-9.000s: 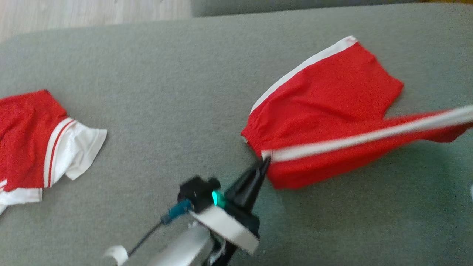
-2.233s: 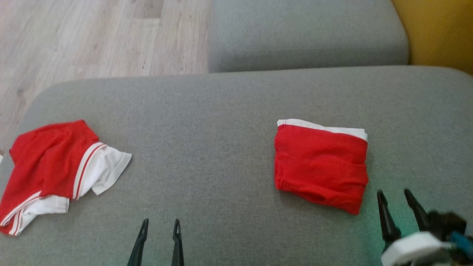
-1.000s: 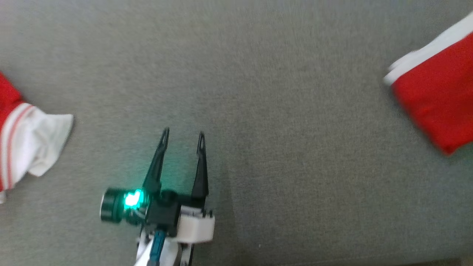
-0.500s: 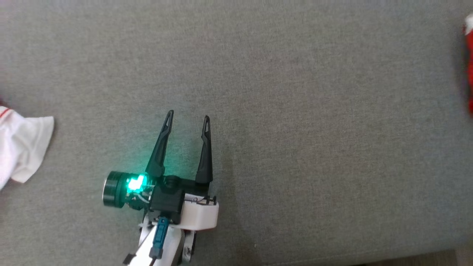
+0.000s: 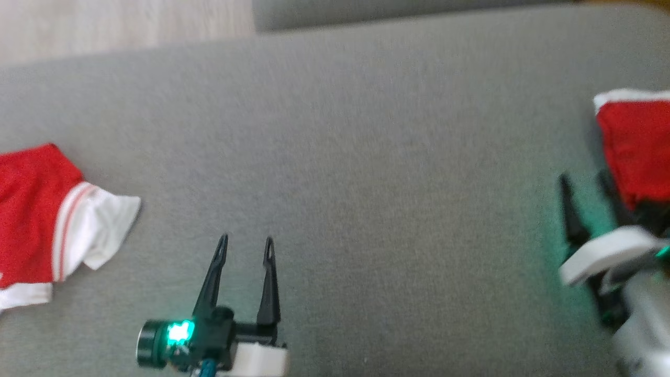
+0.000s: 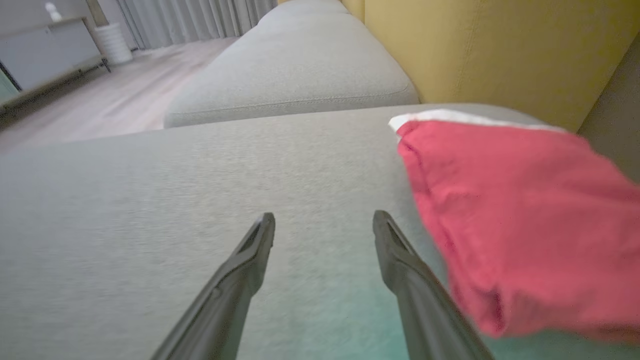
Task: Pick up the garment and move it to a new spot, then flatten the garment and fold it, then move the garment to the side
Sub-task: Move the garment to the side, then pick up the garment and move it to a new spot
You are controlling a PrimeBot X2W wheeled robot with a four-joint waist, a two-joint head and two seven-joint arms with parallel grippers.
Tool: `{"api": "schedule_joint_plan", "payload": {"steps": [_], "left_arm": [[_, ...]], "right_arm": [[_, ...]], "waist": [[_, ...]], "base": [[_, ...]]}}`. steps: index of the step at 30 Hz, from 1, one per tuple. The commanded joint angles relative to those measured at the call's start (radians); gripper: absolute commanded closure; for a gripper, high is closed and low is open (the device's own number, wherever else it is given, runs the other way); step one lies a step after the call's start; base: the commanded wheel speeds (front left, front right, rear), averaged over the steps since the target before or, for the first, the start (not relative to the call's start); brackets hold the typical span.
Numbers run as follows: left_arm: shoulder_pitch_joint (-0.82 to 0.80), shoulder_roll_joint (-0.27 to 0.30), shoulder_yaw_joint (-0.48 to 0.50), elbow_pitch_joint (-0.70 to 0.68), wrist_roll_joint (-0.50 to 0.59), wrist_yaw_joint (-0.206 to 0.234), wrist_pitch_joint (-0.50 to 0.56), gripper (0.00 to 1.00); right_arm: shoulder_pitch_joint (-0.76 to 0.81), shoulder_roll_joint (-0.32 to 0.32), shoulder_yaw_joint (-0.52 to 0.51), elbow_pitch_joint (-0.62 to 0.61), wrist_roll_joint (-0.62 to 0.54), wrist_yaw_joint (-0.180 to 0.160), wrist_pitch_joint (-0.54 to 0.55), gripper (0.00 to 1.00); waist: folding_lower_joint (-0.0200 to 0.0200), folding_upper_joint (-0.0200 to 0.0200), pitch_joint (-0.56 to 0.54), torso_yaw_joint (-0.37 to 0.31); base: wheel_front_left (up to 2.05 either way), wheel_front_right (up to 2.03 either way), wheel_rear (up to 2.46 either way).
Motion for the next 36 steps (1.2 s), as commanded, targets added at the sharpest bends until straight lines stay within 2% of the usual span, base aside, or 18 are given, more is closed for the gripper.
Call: {"api": "schedule_joint_plan", "payload": {"steps": [1,4,11,14,21,36], "left_arm": [[0.003,0.004,0.039,-0.027,-0.007,-0.007,-0.005,0.0],[0.025,0.008,0.066,-0.033,-0.017,-0.025,-0.005,0.0],[0.075,0.008,0.13,-0.072,-0.03,-0.055,-0.005,0.0],[0.104,0.005,0.151,-0.081,-0.027,-0.057,-0.005,0.0],[0.176,-0.001,0.191,-0.086,-0.012,-0.052,-0.005,0.0],[0.203,-0.009,0.216,-0.088,0.006,-0.082,-0.005,0.0]], "right_arm": [[0.017,0.009,0.019,-0.046,0.021,-0.001,-0.016,0.0],[0.095,0.057,0.008,-0.137,0.021,-0.001,-0.017,0.0],[0.327,0.177,-0.101,-0.41,-0.121,-0.001,-0.017,0.0],[0.421,0.207,-0.129,-0.476,-0.177,-0.001,-0.017,0.0],[0.496,0.225,-0.126,-0.527,-0.279,-0.001,-0.017,0.0],[0.507,0.235,-0.135,-0.542,-0.295,-0.001,-0.017,0.0]], "waist": [[0.0003,0.0,-0.092,0.023],[0.0003,0.0,-0.138,0.033],[0.0003,0.0,-0.209,0.036],[0.0003,0.0,-0.23,0.033],[0.0003,0.0,-0.252,0.027],[0.0003,0.0,-0.261,0.055]], "base": [[0.0,0.0,0.0],[0.0,0.0,0.0],[0.0,0.0,0.0],[0.0,0.0,0.0],[0.0,0.0,0.0],[0.0,0.0,0.0]]}}
